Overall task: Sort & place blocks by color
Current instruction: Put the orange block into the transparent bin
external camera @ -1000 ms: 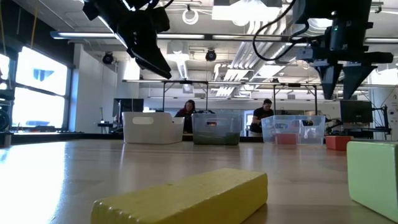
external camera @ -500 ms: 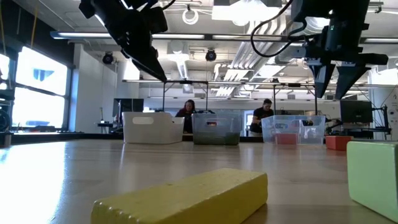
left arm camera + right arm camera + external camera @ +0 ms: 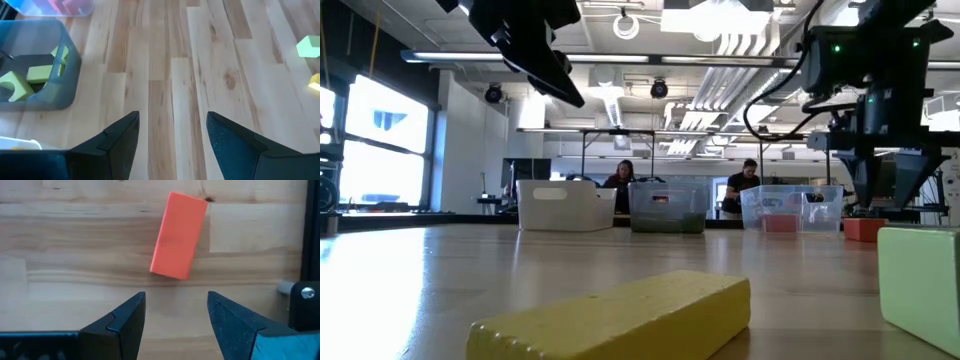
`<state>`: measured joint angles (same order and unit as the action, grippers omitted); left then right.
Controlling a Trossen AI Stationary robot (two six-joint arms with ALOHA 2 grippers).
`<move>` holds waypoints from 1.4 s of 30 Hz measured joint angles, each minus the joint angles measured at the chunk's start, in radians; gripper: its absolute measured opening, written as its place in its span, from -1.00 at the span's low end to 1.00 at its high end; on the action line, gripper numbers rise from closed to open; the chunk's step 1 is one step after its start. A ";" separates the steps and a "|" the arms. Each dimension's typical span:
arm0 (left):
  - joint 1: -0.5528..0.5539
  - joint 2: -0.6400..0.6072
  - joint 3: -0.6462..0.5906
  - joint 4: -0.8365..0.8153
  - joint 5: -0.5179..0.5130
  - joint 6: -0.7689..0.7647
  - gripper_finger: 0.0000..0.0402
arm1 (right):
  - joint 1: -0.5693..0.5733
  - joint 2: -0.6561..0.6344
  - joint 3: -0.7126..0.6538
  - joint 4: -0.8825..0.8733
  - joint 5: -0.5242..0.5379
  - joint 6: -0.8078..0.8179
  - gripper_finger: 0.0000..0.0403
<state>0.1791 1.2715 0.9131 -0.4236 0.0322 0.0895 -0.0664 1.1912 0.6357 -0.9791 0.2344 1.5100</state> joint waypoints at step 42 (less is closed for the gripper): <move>0.001 -0.014 0.000 -0.006 -0.003 0.000 0.09 | -0.171 0.184 -0.029 0.135 0.023 -0.194 -0.44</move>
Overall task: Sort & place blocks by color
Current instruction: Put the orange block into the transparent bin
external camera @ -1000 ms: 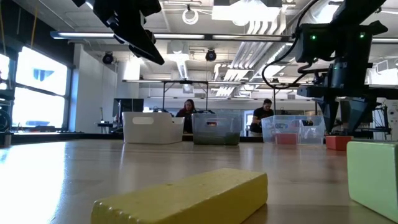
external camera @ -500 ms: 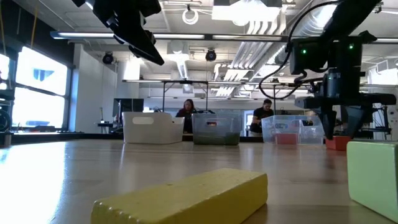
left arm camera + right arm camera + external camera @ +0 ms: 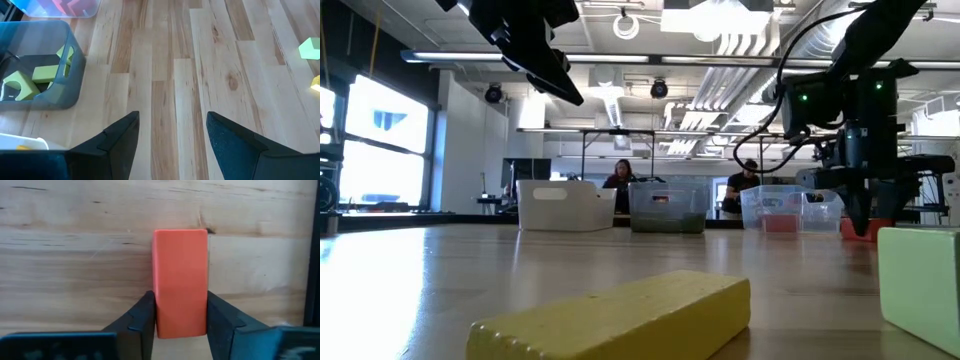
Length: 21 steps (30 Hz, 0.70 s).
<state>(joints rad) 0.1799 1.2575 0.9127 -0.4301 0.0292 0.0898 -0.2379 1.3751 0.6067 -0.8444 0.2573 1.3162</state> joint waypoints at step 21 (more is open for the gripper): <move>0.000 0.001 0.000 0.000 0.000 -0.010 0.09 | 0.177 0.001 0.090 0.102 -0.014 -0.046 -0.46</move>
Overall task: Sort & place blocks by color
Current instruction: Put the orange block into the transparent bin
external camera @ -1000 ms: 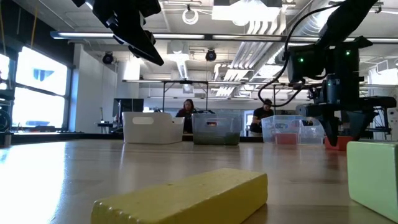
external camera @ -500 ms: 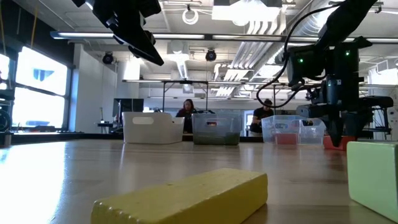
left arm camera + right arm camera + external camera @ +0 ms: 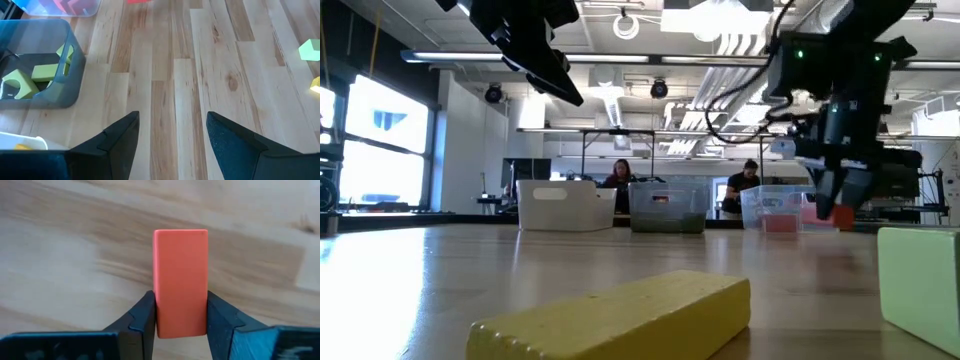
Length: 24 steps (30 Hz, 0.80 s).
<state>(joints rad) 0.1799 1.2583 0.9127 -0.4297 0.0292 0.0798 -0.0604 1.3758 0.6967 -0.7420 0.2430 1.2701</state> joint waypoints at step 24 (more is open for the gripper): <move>0.000 0.000 0.000 -0.001 0.000 -0.055 0.09 | -0.121 0.000 0.221 0.012 0.437 -0.414 -0.46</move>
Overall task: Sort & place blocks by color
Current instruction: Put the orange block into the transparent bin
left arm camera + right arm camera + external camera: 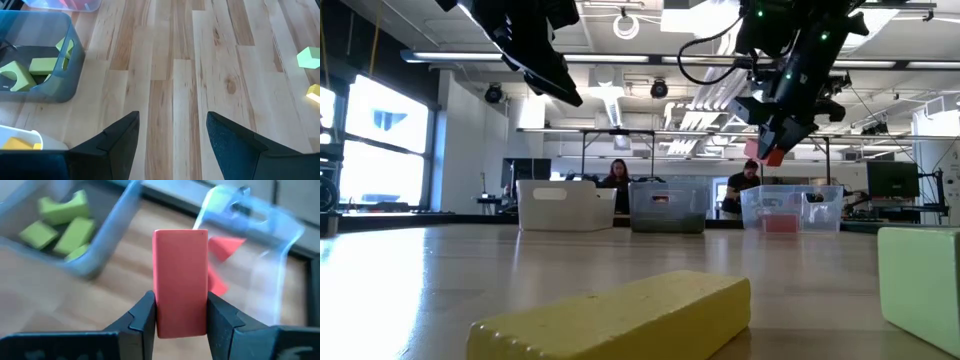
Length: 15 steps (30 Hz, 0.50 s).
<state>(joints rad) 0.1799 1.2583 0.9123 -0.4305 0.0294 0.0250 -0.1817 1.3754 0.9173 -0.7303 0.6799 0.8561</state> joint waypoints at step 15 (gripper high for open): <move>0.000 0.000 0.000 -0.015 0.000 0.000 0.09 | -0.241 0.000 0.000 -0.040 -0.006 -0.095 -0.46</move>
<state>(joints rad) 0.1799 1.2583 0.9123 -0.4454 0.0296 0.0247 -0.4230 1.3754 0.9173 -0.7700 0.6739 0.7609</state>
